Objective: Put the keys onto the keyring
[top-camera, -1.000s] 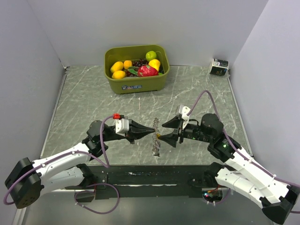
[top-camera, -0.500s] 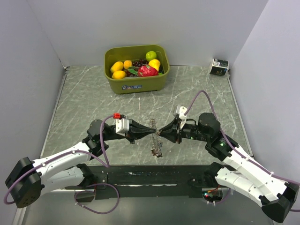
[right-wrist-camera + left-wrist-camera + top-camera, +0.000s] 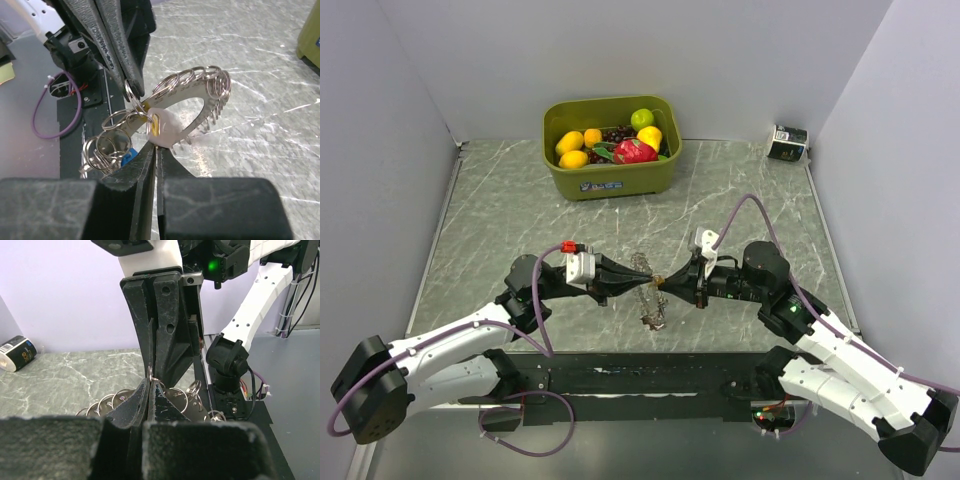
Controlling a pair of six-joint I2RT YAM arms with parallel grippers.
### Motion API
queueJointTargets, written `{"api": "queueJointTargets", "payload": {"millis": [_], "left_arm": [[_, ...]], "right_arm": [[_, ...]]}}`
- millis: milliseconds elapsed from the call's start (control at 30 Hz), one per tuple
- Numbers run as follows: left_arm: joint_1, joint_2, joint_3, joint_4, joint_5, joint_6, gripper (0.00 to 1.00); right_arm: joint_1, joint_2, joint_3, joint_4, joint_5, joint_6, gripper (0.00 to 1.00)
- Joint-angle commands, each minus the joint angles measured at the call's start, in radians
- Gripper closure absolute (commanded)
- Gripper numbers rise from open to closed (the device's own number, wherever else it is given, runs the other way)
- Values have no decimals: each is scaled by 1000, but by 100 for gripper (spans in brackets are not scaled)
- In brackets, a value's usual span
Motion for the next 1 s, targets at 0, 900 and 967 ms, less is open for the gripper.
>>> {"api": "queueJointTargets", "payload": {"millis": [0,900,967], "left_arm": [[-3,-34,50,63,16,7,99],[0,-86,90,-150,56,90,99],[0,-84,93,-151,59,89,99]], "right_arm": [[-6,-6,-13,28,-32,-23,95],[-6,-151,-28,65,-20,-14,37],[-6,-143,-23,68,-24,-12,39]]}}
